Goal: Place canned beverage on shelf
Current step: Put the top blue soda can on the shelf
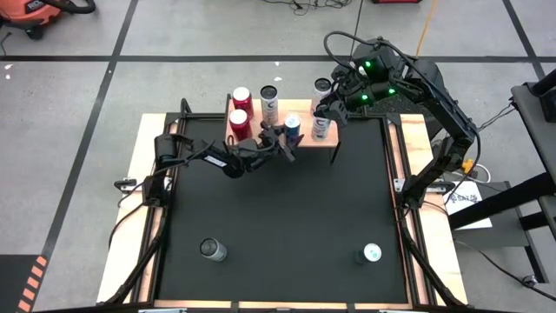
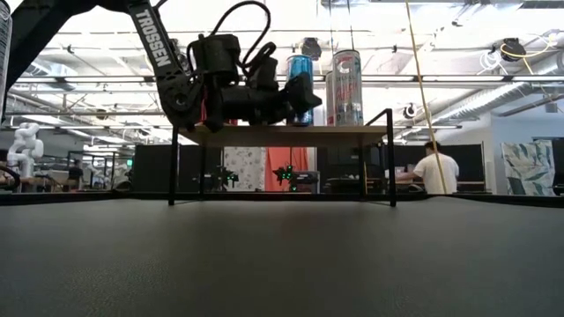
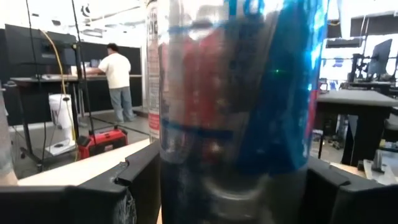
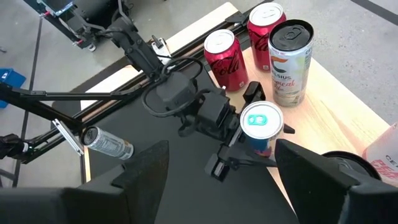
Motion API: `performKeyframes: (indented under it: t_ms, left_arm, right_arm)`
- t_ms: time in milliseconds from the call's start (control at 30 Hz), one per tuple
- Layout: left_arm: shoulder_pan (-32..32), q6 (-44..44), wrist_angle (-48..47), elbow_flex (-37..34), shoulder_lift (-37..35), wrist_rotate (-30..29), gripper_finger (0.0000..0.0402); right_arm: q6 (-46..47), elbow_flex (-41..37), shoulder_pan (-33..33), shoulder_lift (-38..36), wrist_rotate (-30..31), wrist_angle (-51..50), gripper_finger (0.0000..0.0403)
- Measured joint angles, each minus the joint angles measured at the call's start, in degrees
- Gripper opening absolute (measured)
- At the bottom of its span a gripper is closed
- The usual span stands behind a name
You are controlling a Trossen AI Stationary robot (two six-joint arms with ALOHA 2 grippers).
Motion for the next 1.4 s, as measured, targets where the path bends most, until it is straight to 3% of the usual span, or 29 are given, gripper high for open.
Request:
performKeyframes:
  t_ms: [467, 767, 1167, 1400]
  left_arm:
    - [0.7, 0.3, 2.0, 1.4, -0.2, 1.6, 0.0272]
    - [0.7, 3.0, -10.6, 5.5, -0.2, 4.3, 0.0272]
    - [0.5, 3.1, -12.1, 6.2, -2.6, 4.4, 0.0272]
    - [0.5, 3.0, -22.2, 6.2, -6.5, 4.4, 0.0272]
  right_arm:
    - [0.0, 0.0, 0.0, 0.0, 0.0, 0.0, 0.0274]
    - [0.0, 0.0, 0.0, 0.0, 0.0, 0.0, 0.0274]
    - [-0.3, 0.0, 0.0, 0.0, 0.0, -0.3, 0.0274]
    - [-0.7, 0.0, 0.7, 0.0, 0.0, -2.4, 0.0274]
